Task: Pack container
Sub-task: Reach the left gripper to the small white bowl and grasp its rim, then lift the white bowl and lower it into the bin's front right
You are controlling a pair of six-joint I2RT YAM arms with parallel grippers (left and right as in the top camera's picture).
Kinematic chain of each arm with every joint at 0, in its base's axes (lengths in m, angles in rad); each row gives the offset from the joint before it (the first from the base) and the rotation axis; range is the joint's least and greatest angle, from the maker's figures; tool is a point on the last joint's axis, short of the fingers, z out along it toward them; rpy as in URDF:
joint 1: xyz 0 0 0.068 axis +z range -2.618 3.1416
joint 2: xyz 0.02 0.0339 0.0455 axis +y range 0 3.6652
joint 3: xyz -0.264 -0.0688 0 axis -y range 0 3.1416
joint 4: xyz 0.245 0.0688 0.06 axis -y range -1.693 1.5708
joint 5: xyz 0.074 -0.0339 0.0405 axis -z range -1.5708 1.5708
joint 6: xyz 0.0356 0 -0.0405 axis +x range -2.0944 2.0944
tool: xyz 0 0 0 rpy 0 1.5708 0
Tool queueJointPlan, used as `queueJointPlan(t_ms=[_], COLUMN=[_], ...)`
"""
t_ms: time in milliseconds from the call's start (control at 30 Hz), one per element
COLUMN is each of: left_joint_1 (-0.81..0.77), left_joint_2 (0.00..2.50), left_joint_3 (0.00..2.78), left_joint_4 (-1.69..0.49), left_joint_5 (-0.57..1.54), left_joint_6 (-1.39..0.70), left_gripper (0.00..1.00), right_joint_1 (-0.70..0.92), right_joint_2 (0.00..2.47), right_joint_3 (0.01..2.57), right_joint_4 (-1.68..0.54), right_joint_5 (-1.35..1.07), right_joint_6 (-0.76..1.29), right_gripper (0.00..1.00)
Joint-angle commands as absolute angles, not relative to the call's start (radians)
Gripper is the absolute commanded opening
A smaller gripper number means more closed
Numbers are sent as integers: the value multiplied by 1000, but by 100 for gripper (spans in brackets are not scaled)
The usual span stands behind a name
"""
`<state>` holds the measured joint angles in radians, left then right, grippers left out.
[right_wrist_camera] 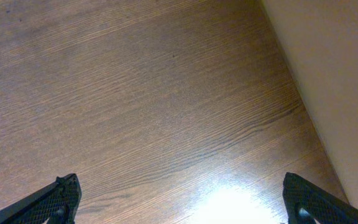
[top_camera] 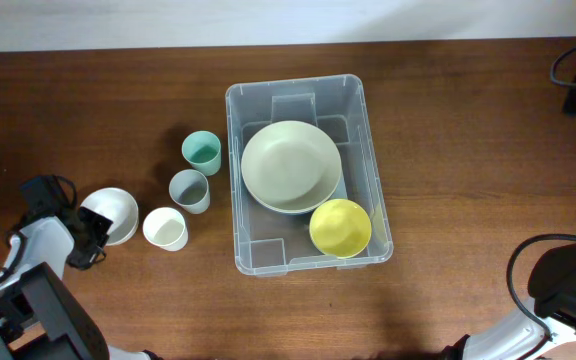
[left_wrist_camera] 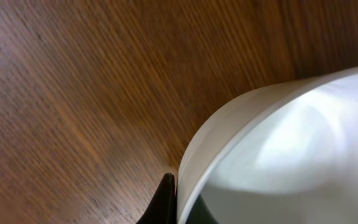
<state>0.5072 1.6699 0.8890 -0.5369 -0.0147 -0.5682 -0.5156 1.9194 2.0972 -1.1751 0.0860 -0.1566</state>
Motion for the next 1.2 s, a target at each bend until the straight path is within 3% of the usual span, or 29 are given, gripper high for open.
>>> queueJointPlan(t_ms=[0, 200, 433, 900, 1167], left_joint_1=[511, 489, 265, -416, -600], left_joint_2=[1635, 1601, 1600, 1636, 1743], left_joint_3=[1006, 1360, 1693, 1718, 1717], left_joint_4=[-614, -904, -997, -947, -984], left_joint_5=[-87, -90, 191, 195, 206], left_joint_6=[-496, -388, -180, 75, 49], left_gripper=[1, 0, 0, 1, 0], right_joint_1=[-517, -517, -517, -517, -517], right_joint_2=[1920, 1920, 1920, 1920, 1920], right_joint_3=[2111, 2111, 2111, 2111, 2111], right_joint_4=[-1174, -1174, -1174, -1174, -1174], right_joint_5=[87, 87, 87, 87, 87], right_joint_6=[-148, -148, -148, -148, -148], right_gripper=[99, 99, 99, 99, 99])
